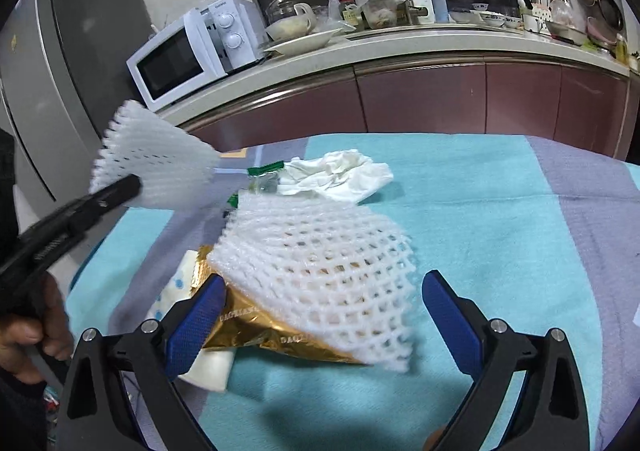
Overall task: Collect trash
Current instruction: 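Grasp a white foam net with the left tool while the right tool grasps another, then carry both foam nets to the blue bin and open both tools over it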
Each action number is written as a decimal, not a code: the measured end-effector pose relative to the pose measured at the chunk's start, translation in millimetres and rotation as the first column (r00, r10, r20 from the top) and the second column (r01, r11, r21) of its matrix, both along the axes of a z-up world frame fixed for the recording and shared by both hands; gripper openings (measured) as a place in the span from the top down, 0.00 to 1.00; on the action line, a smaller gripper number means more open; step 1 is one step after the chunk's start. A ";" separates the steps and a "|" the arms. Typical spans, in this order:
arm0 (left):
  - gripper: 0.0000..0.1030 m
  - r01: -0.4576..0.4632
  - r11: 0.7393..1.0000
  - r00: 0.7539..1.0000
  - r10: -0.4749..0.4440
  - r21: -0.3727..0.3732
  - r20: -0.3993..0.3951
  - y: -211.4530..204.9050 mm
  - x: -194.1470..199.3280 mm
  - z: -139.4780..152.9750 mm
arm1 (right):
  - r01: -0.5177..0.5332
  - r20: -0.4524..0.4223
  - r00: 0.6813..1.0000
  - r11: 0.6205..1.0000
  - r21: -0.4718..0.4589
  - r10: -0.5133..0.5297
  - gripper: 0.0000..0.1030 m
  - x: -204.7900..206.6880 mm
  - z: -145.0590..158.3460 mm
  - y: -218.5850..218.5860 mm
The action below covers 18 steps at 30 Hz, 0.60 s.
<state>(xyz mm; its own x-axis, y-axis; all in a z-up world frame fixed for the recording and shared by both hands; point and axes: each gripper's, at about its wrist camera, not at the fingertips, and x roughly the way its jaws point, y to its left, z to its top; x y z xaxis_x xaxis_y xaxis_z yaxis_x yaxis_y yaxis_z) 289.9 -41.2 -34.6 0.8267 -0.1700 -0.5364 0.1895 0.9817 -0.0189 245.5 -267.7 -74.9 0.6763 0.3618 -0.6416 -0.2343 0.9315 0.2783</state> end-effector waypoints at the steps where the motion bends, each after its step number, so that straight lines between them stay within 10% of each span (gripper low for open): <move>1: 0.88 0.000 1.000 1.000 0.000 -0.003 0.002 1.7 -1.5 1.4 | -0.006 -0.011 1.000 1.000 0.022 0.007 0.16 2.9 -1.2 -1.6; 12: 0.88 -0.002 1.000 0.999 0.003 -0.019 0.032 13.2 -10.9 12.3 | -0.008 -0.053 0.999 0.996 0.083 0.013 0.84 12.2 -4.7 -10.3; 18: 0.88 -0.005 1.000 0.999 0.007 -0.030 0.048 18.3 -17.2 18.4 | 0.030 -0.012 1.000 0.997 0.078 -0.029 0.86 1.3 5.5 -20.1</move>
<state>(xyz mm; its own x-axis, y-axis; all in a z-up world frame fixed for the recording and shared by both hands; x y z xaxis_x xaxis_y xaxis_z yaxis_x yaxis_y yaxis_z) 272.8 -22.9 -16.2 0.8526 -0.1800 -0.4905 0.1849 0.9820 -0.0388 246.8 -287.7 -69.4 0.6810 0.3907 -0.6194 -0.2036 0.9134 0.3524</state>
